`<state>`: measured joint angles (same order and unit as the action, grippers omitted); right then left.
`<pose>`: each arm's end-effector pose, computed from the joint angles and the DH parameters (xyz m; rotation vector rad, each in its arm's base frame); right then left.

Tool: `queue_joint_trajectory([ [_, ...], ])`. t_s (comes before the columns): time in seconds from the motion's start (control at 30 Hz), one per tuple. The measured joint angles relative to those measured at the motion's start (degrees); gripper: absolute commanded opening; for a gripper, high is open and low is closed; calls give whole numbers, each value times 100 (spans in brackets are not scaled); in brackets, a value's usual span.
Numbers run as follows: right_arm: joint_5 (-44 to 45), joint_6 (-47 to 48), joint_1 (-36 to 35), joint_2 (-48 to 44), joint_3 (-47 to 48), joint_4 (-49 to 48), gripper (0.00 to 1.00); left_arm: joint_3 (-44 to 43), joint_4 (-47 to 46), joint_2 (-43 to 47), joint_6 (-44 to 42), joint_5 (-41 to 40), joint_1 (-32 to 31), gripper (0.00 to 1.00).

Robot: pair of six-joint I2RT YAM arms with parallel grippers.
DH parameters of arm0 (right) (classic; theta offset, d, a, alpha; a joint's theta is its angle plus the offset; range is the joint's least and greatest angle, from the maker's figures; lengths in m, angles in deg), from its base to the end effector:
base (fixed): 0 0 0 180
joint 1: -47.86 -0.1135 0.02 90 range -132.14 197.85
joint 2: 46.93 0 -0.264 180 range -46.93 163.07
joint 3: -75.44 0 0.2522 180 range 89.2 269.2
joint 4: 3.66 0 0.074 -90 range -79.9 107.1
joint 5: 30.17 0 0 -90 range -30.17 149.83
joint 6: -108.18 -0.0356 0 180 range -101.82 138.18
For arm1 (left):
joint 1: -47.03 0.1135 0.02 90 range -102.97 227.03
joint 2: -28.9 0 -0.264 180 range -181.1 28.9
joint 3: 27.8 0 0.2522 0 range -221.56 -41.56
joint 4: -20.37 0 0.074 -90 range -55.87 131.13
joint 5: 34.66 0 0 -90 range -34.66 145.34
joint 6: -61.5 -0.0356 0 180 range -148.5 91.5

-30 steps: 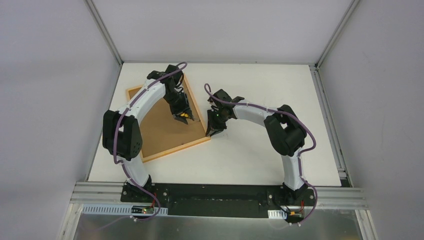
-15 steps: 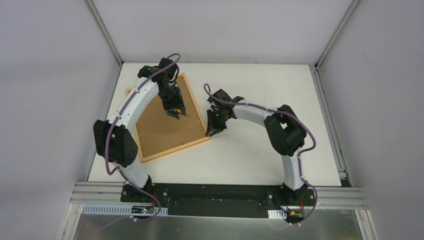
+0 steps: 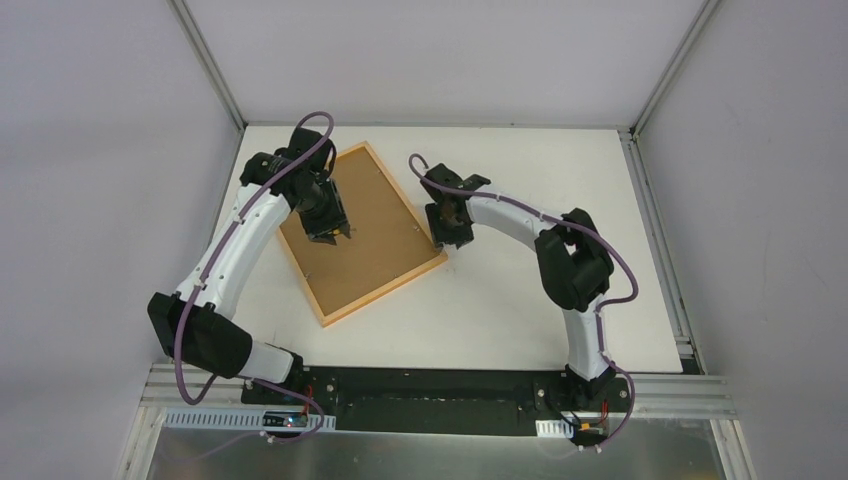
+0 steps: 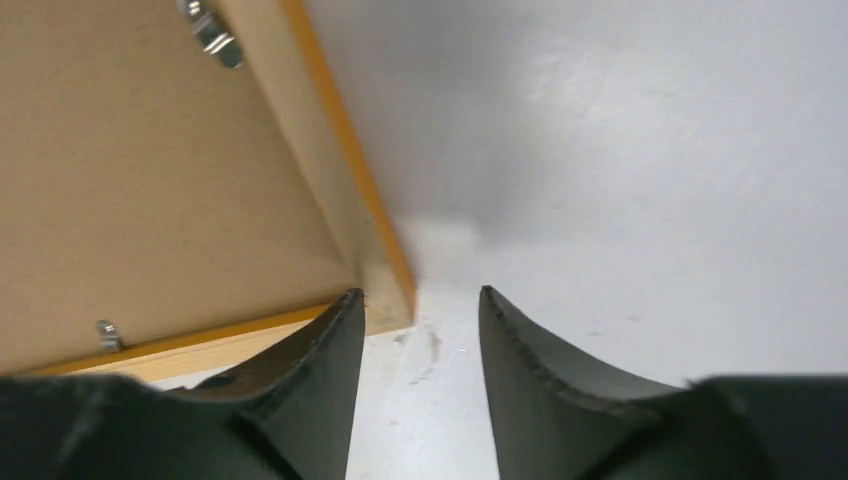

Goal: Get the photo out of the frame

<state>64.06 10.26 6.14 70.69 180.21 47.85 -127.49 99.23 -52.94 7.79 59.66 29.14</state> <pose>0.3269 0.2880 0.1926 -0.7632 2.5901 0.1674 0.2615 -0.0872 0.3564 -0.4050 2.6652 -0.4079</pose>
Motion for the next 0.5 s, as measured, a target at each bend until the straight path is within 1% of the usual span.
queue_joint_trajectory([
  [0.13, 616, -254, 116, -9, 404, 459, 85, 214, -13, 153, 15, -31, 44, 0],
  [0.2, 675, -603, 160, -83, 485, 538, 94, 354, -24, 179, 15, -26, 72, 0],
  [0.23, 643, -761, 173, -138, 485, 570, 97, 407, -26, 184, 15, -28, 72, 0],
  [0.3, 402, -1128, 186, -308, 415, 527, 98, 531, -42, 219, 20, -48, 72, 0],
  [0.4, -63, -1561, 144, -621, 142, 289, 98, 675, -31, 361, 26, -192, 72, 0],
  [0.5, -433, -1779, 28, -737, 20, 164, 97, 640, 107, 472, -46, -535, 76, 0],
])
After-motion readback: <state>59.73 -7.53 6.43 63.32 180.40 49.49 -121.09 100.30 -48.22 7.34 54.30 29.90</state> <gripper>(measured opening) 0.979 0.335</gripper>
